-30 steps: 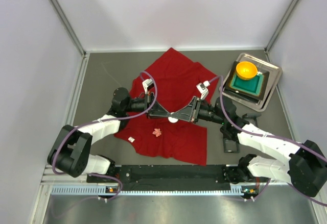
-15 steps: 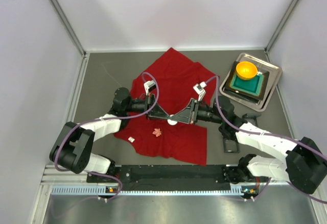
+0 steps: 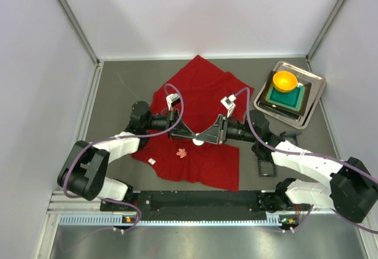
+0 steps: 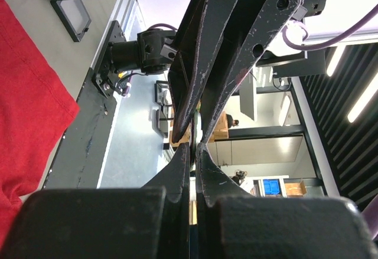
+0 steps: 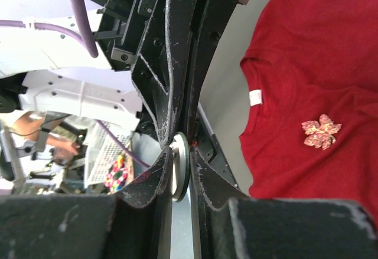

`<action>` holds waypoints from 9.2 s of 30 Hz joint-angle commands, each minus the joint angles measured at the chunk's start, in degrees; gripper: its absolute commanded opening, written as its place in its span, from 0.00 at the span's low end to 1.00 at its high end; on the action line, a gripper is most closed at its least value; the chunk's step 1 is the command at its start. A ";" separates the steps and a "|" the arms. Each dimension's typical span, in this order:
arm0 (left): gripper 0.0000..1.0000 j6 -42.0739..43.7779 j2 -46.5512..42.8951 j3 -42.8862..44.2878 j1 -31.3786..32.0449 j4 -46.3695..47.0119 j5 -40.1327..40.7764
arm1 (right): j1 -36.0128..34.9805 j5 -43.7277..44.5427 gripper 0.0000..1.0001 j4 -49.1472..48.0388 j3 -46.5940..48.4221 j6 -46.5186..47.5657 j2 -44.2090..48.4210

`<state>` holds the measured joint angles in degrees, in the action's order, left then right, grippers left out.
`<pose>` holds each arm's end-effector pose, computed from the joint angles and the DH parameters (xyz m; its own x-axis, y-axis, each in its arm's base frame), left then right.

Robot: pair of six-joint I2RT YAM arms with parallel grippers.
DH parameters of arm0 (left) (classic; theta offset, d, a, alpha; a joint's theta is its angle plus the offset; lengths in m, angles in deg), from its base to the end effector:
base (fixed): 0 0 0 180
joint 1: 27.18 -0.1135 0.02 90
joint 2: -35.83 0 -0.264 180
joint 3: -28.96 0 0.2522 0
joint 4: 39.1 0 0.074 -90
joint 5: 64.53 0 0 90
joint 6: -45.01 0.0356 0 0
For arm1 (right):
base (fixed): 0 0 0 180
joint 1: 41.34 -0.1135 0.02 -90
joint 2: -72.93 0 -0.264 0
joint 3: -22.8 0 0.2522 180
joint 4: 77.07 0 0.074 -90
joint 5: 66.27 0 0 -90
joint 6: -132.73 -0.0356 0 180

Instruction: Remove the brooch from the garment

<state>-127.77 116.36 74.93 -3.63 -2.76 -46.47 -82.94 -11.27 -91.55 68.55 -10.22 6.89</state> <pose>0.2333 -0.1386 0.2335 -0.9835 0.0932 -0.1549 0.1533 -0.0243 -0.9879 0.1749 0.1826 0.2569 -0.8202 0.1460 -0.5531 -0.5244 0.1944 0.8290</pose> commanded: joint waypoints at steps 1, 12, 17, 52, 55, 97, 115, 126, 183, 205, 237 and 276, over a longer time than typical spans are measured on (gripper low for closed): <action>0.00 -5.44 -1.16 0.23 0.71 6.05 5.49 | -4.96 6.14 0.00 5.12 2.55 6.89 1.61; 0.00 -10.56 -3.54 -1.44 1.58 7.90 8.66 | -9.55 23.22 0.00 6.98 3.43 7.87 4.87; 0.00 -9.50 -4.24 -1.18 1.76 5.45 10.24 | -9.90 23.67 0.02 5.32 3.52 1.03 3.20; 0.00 79.33 -19.61 16.31 17.22 -53.28 46.70 | -4.19 31.57 0.70 54.09 18.11 -11.94 14.62; 0.00 88.74 -23.31 13.68 20.56 -48.09 54.08 | -3.92 34.47 0.61 54.35 19.50 -19.89 15.68; 0.00 111.87 -19.19 17.80 37.53 -50.90 70.36 | -4.27 35.71 0.20 55.32 23.82 -42.94 7.50; 0.00 116.62 -17.87 18.60 41.22 -50.99 76.07 | -4.28 33.86 0.00 54.09 22.07 -44.08 7.42; 0.00 115.66 -17.34 18.33 44.21 -50.63 78.53 | -4.27 36.93 0.00 53.22 20.05 -39.88 7.68; 0.64 72.41 -26.57 16.40 43.33 -51.43 75.37 | 60.94 41.33 0.00 49.97 -23.28 -0.85 52.25; 0.63 73.03 -24.99 16.49 43.60 -51.78 74.14 | 63.66 37.99 0.00 34.68 -31.55 -3.12 49.70; 0.63 73.20 -25.34 16.40 43.51 -51.69 73.00 | 64.98 36.50 0.04 26.67 -33.66 -4.36 39.68; 0.63 69.97 -22.35 16.57 36.49 -52.13 72.21 | 60.61 53.36 0.62 87.30 8.25 0.11 31.51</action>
<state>-55.03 92.74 89.53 36.02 -56.44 26.34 -19.03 35.63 -18.20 67.78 -11.35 40.68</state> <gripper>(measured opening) 0.629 0.619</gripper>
